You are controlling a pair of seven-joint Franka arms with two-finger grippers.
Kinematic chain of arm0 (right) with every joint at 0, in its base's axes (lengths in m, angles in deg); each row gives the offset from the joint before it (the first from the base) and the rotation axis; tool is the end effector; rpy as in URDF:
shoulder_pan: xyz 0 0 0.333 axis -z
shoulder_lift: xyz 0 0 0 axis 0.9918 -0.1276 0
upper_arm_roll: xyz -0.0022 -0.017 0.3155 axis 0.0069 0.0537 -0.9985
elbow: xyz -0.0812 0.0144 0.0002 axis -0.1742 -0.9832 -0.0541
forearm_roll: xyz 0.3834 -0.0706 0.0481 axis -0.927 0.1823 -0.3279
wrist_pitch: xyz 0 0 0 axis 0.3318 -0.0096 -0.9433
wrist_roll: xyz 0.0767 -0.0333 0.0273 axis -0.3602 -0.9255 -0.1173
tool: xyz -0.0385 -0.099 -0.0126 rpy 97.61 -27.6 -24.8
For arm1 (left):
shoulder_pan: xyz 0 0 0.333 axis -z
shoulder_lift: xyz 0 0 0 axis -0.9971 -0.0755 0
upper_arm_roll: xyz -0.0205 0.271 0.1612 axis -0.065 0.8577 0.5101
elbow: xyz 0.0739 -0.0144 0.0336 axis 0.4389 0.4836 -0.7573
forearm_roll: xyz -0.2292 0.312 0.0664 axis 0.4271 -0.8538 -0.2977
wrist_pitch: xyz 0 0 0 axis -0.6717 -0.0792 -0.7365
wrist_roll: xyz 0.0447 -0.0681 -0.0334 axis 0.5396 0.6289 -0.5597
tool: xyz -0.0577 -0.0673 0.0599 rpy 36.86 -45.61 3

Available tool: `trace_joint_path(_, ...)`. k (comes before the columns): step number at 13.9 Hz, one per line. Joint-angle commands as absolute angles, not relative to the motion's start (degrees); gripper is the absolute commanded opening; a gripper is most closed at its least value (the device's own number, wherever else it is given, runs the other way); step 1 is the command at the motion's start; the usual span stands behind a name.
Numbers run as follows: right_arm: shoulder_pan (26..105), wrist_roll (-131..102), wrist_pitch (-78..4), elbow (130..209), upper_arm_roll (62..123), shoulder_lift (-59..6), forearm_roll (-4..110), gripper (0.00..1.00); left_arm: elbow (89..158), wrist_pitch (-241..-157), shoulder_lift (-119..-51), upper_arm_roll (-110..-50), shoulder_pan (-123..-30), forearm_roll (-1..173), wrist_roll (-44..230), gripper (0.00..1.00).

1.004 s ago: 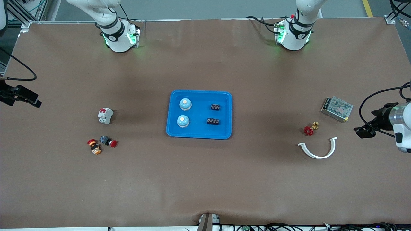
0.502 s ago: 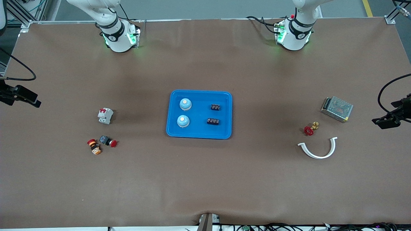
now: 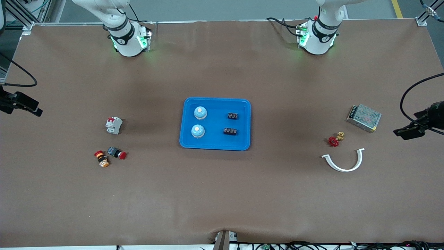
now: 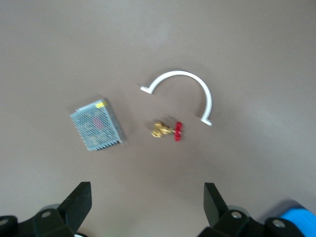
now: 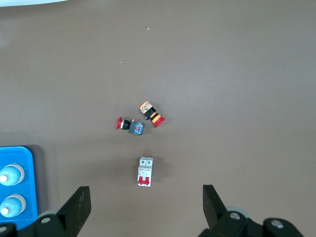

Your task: Place electrolytic capacitor and blue bell in tray

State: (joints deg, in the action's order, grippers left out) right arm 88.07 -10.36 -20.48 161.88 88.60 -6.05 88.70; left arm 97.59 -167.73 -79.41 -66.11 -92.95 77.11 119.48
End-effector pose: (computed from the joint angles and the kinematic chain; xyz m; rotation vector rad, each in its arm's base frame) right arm 0.5801 -0.0660 0.5993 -3.1211 0.1653 -0.1270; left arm 0.6458 0.0408 0.5435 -2.9774 -0.9576 0.2123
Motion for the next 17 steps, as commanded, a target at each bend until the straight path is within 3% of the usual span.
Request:
trace_joint_path(1, 88.82, -10.64, -19.66, 160.24, 87.91, -6.80, 88.44, 1.00, 98.50, -170.88, -77.70, -64.07, -88.41, 79.83, 119.10, 1.00)
trace_joint_path(4, 88.38, -10.73, -20.36, 160.07, 87.82, -6.80, 89.14, 1.00, 98.50, -174.84, -77.44, -59.94, -81.20, 79.83, 119.46, 1.00)
trace_joint_path(8, 86.81, -10.64, -19.92, 159.19, 87.55, -6.80, 89.67, 1.00, 98.68, -176.53, -76.21, -60.20, -79.34, 78.96, 124.04, 1.00)
trace_joint_path(17, 86.45, -10.73, -20.45, 159.45, 87.55, -8.47, 89.76, 1.00, 99.56, -170.82, -70.67, -58.26, -78.90, 78.34, 94.41, 1.00)
